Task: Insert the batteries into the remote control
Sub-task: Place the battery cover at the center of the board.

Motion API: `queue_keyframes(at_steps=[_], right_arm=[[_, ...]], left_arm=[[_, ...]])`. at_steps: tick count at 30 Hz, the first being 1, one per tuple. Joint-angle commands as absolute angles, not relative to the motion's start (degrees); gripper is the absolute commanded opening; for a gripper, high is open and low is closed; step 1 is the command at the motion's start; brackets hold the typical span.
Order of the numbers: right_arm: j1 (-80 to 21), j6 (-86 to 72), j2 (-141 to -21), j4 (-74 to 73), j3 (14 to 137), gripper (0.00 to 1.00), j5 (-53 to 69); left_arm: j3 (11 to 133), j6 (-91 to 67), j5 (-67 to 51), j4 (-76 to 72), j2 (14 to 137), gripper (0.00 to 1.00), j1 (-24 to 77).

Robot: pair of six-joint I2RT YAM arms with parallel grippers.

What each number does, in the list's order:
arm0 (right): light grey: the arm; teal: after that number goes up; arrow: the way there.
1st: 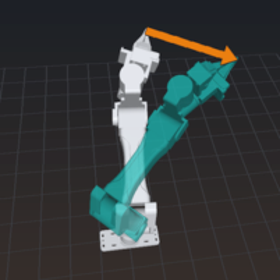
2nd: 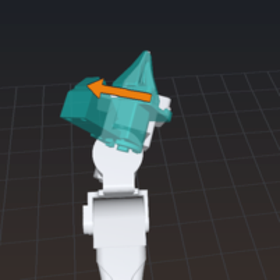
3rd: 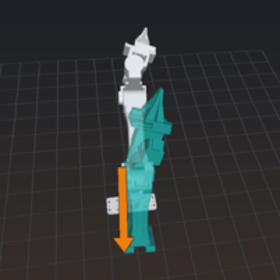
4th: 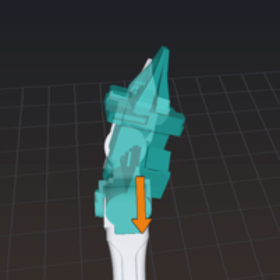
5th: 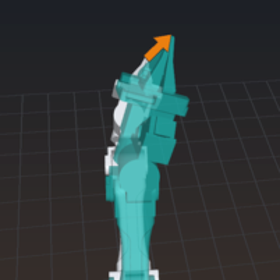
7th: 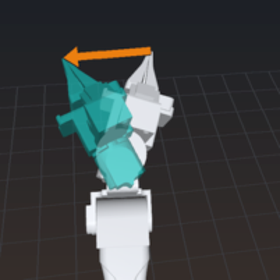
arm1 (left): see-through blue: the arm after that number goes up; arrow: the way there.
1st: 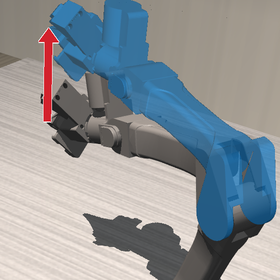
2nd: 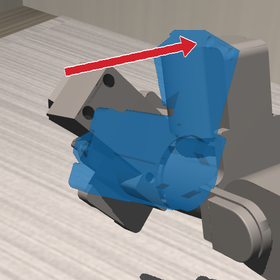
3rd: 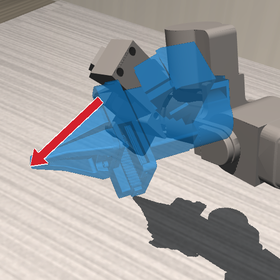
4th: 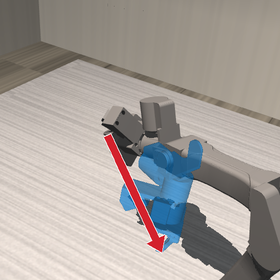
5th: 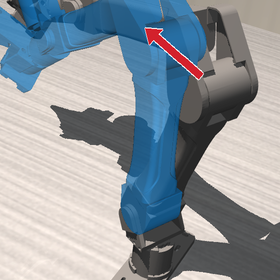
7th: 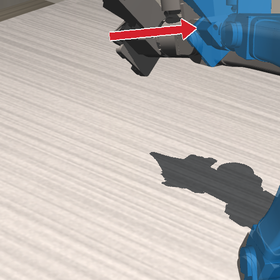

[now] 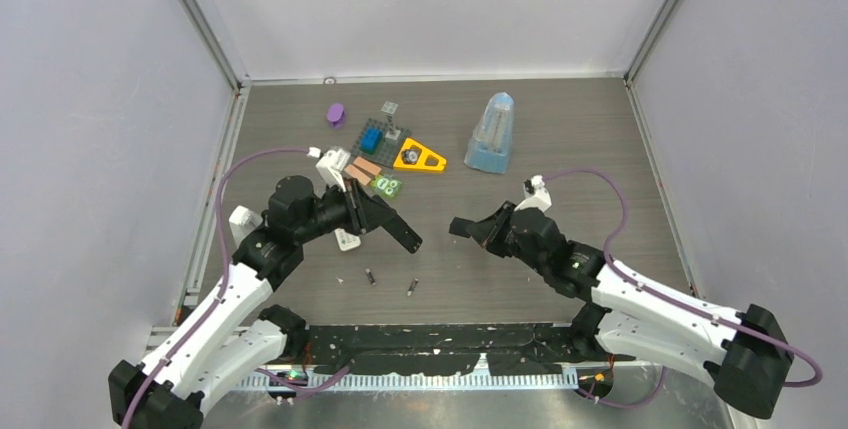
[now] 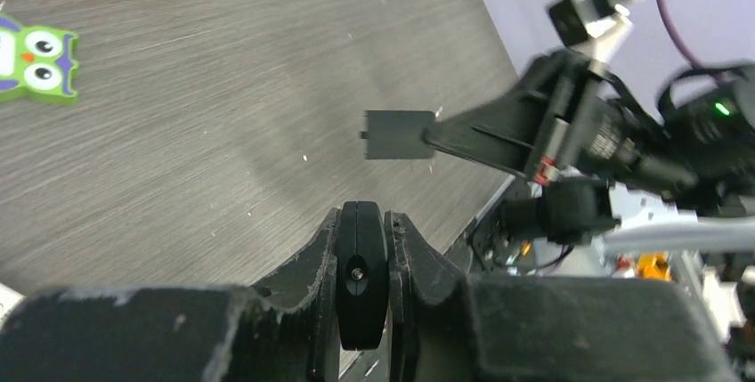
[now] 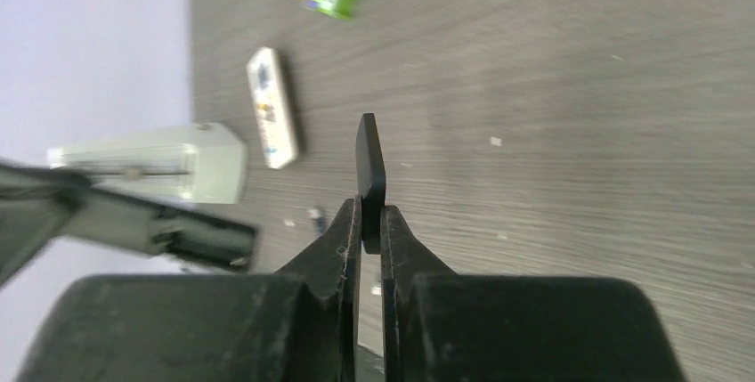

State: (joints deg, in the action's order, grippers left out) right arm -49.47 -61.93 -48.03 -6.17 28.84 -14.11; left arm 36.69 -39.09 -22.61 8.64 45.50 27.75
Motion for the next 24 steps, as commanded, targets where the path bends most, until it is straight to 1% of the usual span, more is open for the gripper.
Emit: queue_keyframes(at_steps=[1, 3, 5, 7, 8, 9, 10, 11, 12, 14, 15, 17, 19, 20, 22, 24], right_arm=[[-48.1, -59.5, -52.1, -8.2, 27.0, 0.05, -14.3], [-47.6, -58.1, -54.3, -8.0, 26.6, 0.05, -13.2], [-46.8, -57.4, -57.3, -8.7, 26.5, 0.08, -11.9], [-46.1, -57.3, -59.3, -11.1, 27.1, 0.15, -11.3], [-46.0, -57.2, -59.9, -12.3, 27.5, 0.25, -11.4], [-45.9, -56.8, -60.8, -14.8, 28.7, 0.32, -11.6], [-45.9, -56.8, -61.0, -16.3, 29.4, 0.47, -11.9], [-46.0, -56.1, -60.9, -18.9, 31.0, 0.54, -12.6], [-46.1, -55.6, -60.5, -19.9, 32.3, 0.67, -13.3], [-46.3, -53.6, -58.0, -21.7, 34.0, 0.80, -14.1], [-46.3, -51.5, -56.0, -21.3, 34.3, 0.84, -14.0], [-46.3, -47.3, -52.9, -17.7, 34.7, 0.87, -11.5], [-46.4, -42.2, -50.6, -11.1, 34.4, 0.88, -5.1], [-46.6, -40.7, -49.7, -6.3, 34.3, 0.88, 1.2], [-47.7, -35.3, -49.3, -1.4, 35.0, 0.89, 8.5], [-49.7, -31.9, -49.9, 1.5, 36.7, 0.89, 12.8]], left_arm=[[40.2, -28.6, -32.8, 10.0, 44.2, 0.00, 27.9], [40.4, -27.2, -35.8, 10.7, 44.0, 0.00, 27.9], [40.5, -26.5, -37.9, 10.9, 43.7, 0.00, 27.9], [40.4, -26.0, -39.3, 11.0, 43.6, 0.00, 27.9], [40.4, -25.8, -39.7, 11.0, 43.6, 0.00, 27.9], [40.4, -25.6, -39.7, 11.2, 43.6, 0.00, 27.8], [40.5, -25.5, -39.7, 11.2, 43.6, 0.00, 27.9], [40.4, -25.5, -39.6, 11.2, 43.6, 0.00, 27.9], [40.3, -25.6, -39.6, 11.1, 43.7, 0.00, 27.9], [40.3, -25.7, -40.3, 10.9, 43.7, 0.00, 27.9], [40.4, -25.8, -40.8, 11.0, 43.8, 0.00, 27.9], [40.7, -25.8, -41.8, 11.0, 43.9, 0.00, 27.8], [41.2, -25.7, -42.9, 10.9, 44.1, 0.00, 27.9], [41.4, -25.7, -43.7, 10.9, 44.2, 0.00, 27.9], [42.0, -25.8, -45.9, 10.7, 44.6, 0.00, 27.9], [42.6, -25.9, -48.2, 10.7, 44.9, 0.00, 27.9]])
